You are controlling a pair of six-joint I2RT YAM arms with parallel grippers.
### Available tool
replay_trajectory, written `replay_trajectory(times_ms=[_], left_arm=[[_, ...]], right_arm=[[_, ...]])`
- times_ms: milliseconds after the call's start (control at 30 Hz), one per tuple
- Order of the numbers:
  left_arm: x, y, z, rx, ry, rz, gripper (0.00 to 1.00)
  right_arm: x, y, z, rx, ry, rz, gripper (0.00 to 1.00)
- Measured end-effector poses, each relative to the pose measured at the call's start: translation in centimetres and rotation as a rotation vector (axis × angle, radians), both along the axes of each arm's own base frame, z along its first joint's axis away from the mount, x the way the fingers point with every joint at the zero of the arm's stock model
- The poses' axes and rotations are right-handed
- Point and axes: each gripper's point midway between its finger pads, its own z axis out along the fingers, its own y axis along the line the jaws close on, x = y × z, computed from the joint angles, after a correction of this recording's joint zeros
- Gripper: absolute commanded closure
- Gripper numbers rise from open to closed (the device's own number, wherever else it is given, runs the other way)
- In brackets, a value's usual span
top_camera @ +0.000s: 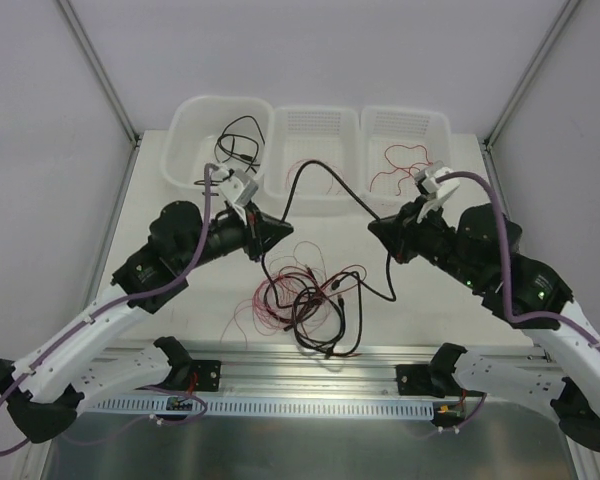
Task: Untangle the cables
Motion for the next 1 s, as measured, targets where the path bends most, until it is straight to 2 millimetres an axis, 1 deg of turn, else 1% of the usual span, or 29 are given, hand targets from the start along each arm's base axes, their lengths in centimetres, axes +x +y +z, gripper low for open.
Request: replay_trajectory(times_ms=[33,67,100,133,200,233,300,333,367,400,500,533,567,600,667,700,767,800,867,933,1000], left_arm=[[0.2,-0.1,1.5,-0.003,-0.018,0.001,1.0],[0.4,-0.2,3.8,-0.01,-0.044,0.001,1.0],[0.6,-0.3,6.5,-0.028,-0.084,0.0,1.0],[0.7,-0.3,9.4,-0.052,-0.13,-0.001,1.0],[0.7,-0.3,15.6,-0.106,-0.225,-0.001,1.0],[0.5,-0.1,18.6,-0.137,-0.276,0.0,1.0],[0.2,0.3,23.8,-0.189,-0.359,0.004,1.0],[-0.1,0.6,26.1,-0.213,-0.394,0.004,1.0],[-0.3,0.8,28.1,-0.238,-0.427,0.002,1.0],[-0.8,1.0,30.8,-0.279,-0.473,-0.004,1.0],[-2.4,1.7,35.5,-0.368,-0.553,-0.029,1.0],[-2.9,2.0,36.6,-0.394,-0.573,-0.038,1.0],[-3.4,2.1,37.1,-0.41,-0.584,-0.052,1.0],[-3.6,2.2,37.2,-0.414,-0.583,-0.058,1.0],[-3.5,2.2,36.6,-0.407,-0.573,-0.054,1.0],[-3.3,2.2,35.8,-0.394,-0.557,-0.047,1.0],[-2.3,1.7,33.7,-0.357,-0.511,-0.028,1.0],[-1.7,1.3,32.3,-0.331,-0.482,-0.023,1.0],[-0.6,0.5,30.5,-0.297,-0.442,-0.012,1.0],[0.5,-0.3,28.4,-0.255,-0.395,-0.002,1.0],[1.3,-0.6,26.9,-0.228,-0.364,0.014,1.0]], right_arm=[[0.2,0.2,-0.8,-0.012,0.011,0.001,0.77],[0.3,0.4,-1.7,-0.025,0.026,0.001,0.68],[0.5,0.9,-2.9,-0.038,0.05,0.005,0.6],[0.6,1.4,-4.3,-0.058,0.08,0.014,0.48],[0.7,2.6,-7.2,-0.105,0.145,0.04,0.39],[0.8,3.3,-8.7,-0.125,0.179,0.055,0.33],[0.9,4.6,-11.0,-0.156,0.238,0.085,0.3],[0.9,5.1,-11.8,-0.166,0.257,0.1,0.25],[0.8,5.4,-12.3,-0.171,0.271,0.111,0.24],[0.5,5.6,-12.6,-0.173,0.284,0.126,0.23],[0.2,6.0,-12.3,-0.156,0.281,0.145,0.21],[0.2,6.1,-12.2,-0.149,0.279,0.145,0.21],[0.3,6.2,-12.3,-0.139,0.279,0.143,0.21],[0.3,6.3,-12.6,-0.133,0.285,0.14,0.21],[0.2,6.5,-13.7,-0.122,0.308,0.134,0.19],[0.1,6.6,-14.2,-0.109,0.315,0.133,0.19],[-0.4,6.6,-15.9,-0.088,0.346,0.126,0.18],[-0.7,6.5,-16.8,-0.075,0.359,0.121,0.18],[-1.0,6.4,-18.0,-0.052,0.382,0.11,0.18],[-1.0,6.6,-18.7,-0.025,0.39,0.103,0.18],[-1.0,7.0,-19.1,-0.001,0.391,0.108,0.18]])
